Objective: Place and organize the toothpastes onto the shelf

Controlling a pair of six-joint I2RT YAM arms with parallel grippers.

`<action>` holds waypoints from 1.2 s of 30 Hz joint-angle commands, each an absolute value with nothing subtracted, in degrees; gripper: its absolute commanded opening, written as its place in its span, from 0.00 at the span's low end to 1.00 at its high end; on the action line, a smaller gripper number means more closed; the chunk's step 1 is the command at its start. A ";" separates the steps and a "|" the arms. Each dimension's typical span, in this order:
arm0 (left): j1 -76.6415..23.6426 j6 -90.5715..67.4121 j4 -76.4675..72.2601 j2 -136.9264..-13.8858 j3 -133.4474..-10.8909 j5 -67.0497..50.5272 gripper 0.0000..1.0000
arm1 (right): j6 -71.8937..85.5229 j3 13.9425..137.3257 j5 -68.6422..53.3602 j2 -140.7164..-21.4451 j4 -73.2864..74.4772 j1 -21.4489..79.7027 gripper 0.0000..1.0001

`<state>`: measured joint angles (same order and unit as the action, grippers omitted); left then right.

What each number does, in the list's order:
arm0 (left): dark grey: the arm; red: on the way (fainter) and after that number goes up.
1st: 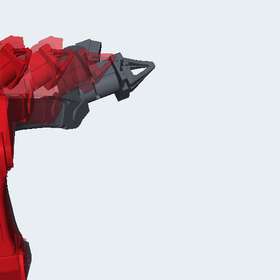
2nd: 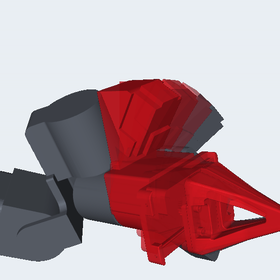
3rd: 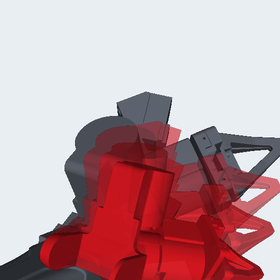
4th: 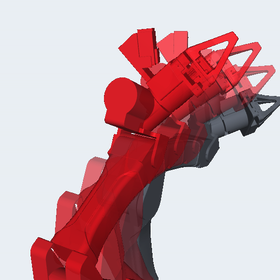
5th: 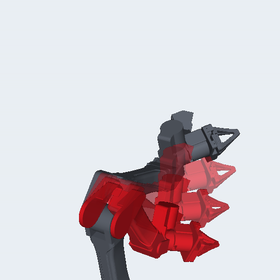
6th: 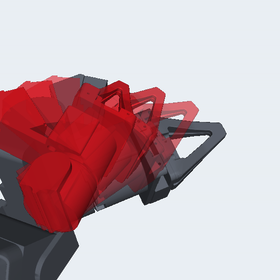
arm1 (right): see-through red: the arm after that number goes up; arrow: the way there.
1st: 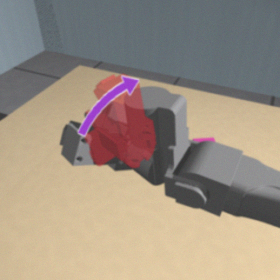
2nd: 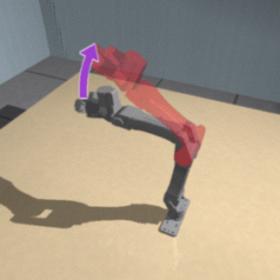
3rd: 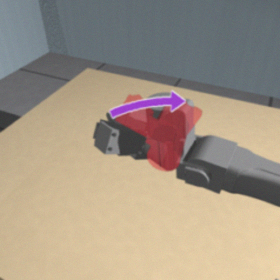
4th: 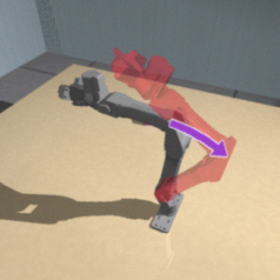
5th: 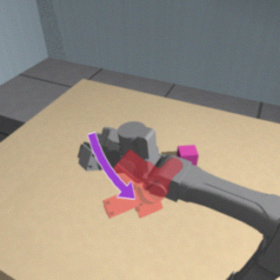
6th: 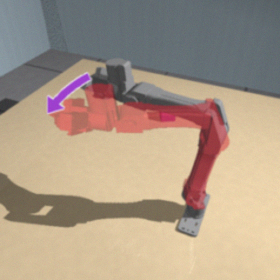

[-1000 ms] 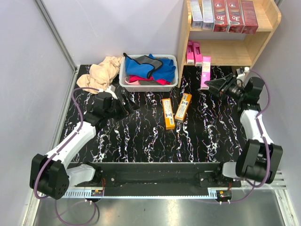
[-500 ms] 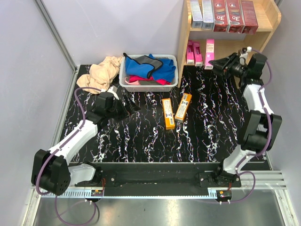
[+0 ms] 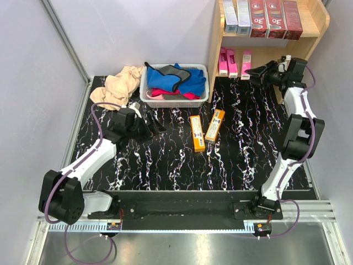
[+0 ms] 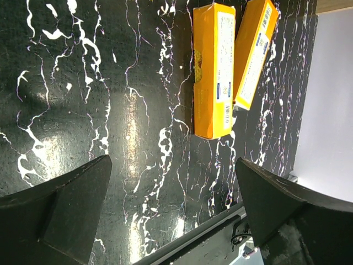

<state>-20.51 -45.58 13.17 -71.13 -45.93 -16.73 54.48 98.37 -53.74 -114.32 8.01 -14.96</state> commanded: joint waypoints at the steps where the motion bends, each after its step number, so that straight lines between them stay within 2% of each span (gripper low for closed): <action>1: -20.92 -44.65 9.58 -71.54 -47.90 -17.93 0.99 | 53.61 103.97 -53.79 -116.36 7.82 -14.41 0.30; 19: -23.38 -44.91 9.49 -72.77 -48.16 -17.58 0.99 | 56.69 114.60 -53.88 -126.21 8.87 -12.39 0.33; 25: -24.52 -45.09 9.32 -74.18 -48.78 -17.49 0.99 | 55.73 115.84 -55.02 -128.06 11.33 -11.43 0.40; 33: -25.31 -45.18 9.05 -75.32 -49.13 -17.31 0.99 | 53.44 110.48 -55.28 -125.51 12.48 -11.25 0.50; 36: -25.66 -45.35 9.05 -75.50 -49.13 -17.31 0.99 | 53.26 108.55 -54.93 -124.37 12.48 -11.25 0.58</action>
